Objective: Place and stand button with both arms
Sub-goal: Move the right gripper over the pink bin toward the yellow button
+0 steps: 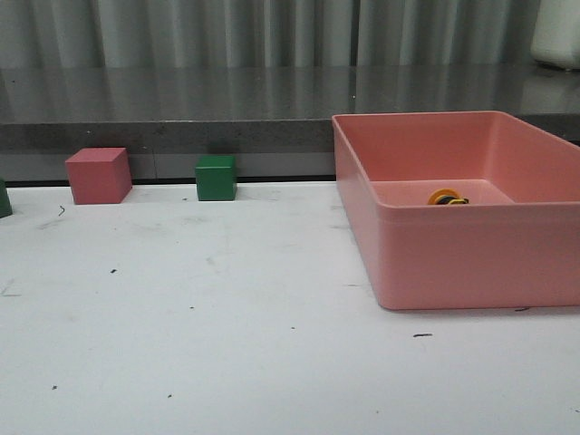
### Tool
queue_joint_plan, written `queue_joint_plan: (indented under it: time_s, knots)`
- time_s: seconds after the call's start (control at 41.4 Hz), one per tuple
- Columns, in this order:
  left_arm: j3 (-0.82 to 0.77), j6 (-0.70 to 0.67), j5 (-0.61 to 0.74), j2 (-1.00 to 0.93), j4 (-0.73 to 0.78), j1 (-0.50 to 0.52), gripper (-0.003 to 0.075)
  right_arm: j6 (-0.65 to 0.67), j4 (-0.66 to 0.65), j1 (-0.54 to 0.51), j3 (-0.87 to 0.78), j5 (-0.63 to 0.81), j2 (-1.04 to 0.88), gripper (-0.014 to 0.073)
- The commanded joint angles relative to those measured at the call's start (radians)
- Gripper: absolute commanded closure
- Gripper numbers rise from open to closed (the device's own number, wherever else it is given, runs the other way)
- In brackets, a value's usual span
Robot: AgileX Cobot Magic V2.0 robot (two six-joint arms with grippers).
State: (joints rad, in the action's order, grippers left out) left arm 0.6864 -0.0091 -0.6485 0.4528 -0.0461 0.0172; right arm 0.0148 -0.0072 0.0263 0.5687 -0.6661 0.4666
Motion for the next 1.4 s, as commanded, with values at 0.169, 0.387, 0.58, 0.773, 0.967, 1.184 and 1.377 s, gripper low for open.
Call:
queue_joint_plan:
  time_s: [0.169,0.387,0.58,0.773,0.967,1.184,1.377]
  knots:
    - [0.024,-0.013,0.071,0.016,0.014,0.001,0.0193,-0.003,-0.003,-0.002,0.031,0.049,0.015,0.0057]
    - [0.024,-0.013,0.071,0.016,0.014,0.001,0.0157,-0.003,-0.003,-0.002,0.031,0.045,0.015,0.0017]
    - [0.024,-0.013,0.071,0.016,0.014,-0.062,0.0157,-0.003,0.039,-0.002,0.046,0.035,0.041,0.0017]
    - [0.024,-0.013,0.064,0.016,0.014,-0.183,0.0157,-0.004,0.073,0.018,0.122,-0.053,0.135,0.0018]
    - [0.024,-0.013,0.064,0.016,0.014,-0.237,0.0157,-0.015,0.076,0.101,0.234,-0.144,0.294,0.0018]
    - [0.024,-0.013,0.064,0.016,0.014,-0.238,0.0157,-0.015,0.076,0.132,0.382,-0.207,0.527,0.0018]
    - [0.024,-0.013,0.064,0.016,0.014,-0.238,0.0157,-0.015,0.075,0.132,0.529,-0.218,0.767,0.0018]
